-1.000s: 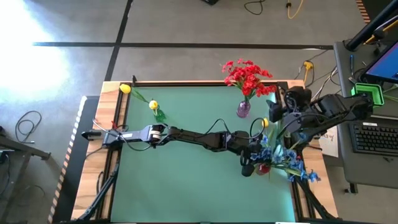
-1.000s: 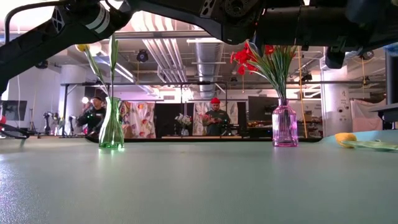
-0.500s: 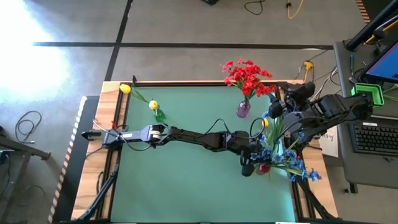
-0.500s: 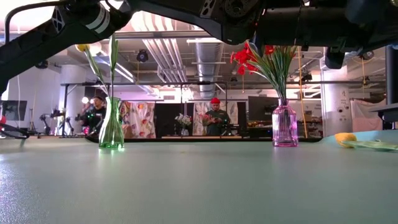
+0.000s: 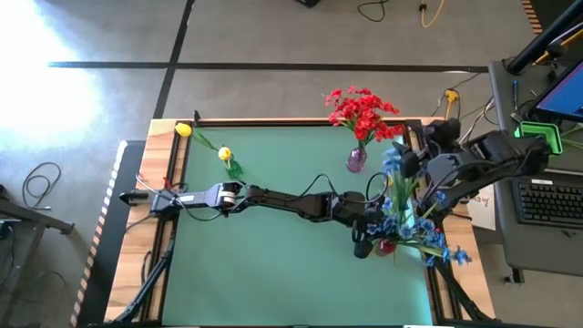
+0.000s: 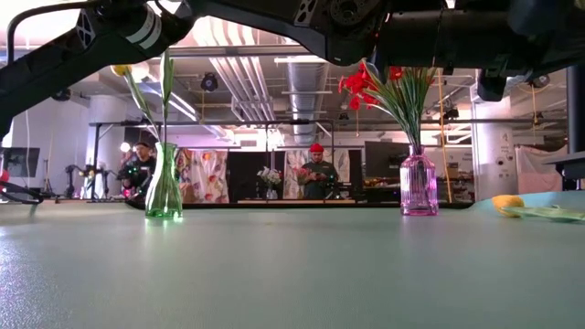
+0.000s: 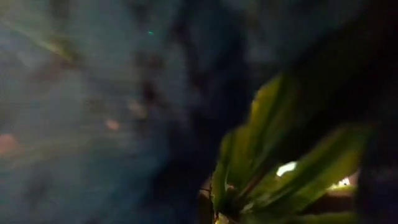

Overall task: Sort flowers into vase by color
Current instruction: Put the blue flower into the red vase

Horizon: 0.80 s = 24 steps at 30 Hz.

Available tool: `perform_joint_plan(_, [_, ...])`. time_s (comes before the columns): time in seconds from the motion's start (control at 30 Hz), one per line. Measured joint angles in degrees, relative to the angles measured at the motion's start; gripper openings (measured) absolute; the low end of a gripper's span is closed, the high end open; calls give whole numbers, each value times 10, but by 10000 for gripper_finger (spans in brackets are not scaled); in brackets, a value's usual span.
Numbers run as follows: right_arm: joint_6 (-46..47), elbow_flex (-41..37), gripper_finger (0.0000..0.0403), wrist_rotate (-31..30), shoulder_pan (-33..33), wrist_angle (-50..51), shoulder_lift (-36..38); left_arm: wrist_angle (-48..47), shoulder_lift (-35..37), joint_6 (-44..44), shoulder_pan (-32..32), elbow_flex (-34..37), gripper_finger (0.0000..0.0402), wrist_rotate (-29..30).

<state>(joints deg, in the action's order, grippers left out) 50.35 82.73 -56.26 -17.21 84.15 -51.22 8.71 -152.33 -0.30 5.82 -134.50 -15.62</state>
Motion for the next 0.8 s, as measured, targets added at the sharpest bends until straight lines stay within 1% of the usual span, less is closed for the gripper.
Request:
perform_joint_plan(0.1, [14, 12, 364, 39, 0, 3, 0, 0, 0, 0, 0, 0, 4, 0])
perform_joint_plan(0.27, [70, 23, 364, 119, 0, 32, 0, 0, 0, 0, 0, 0, 4, 0])
perform_joint_plan(0.4, [118, 23, 364, 199, 0, 59, 0, -1, 0, 0, 0, 0, 4, 0])
perform_joint_plan(0.57, [149, 23, 364, 293, 0, 58, 0, -1, 0, 0, 0, 0, 4, 0])
perform_joint_plan(0.63, [160, 23, 364, 309, 0, 58, 0, -1, 0, 0, 0, 0, 4, 0])
perform_joint_plan(0.8, [168, 23, 364, 325, 0, 59, 0, -1, 0, 0, 0, 0, 4, 0])
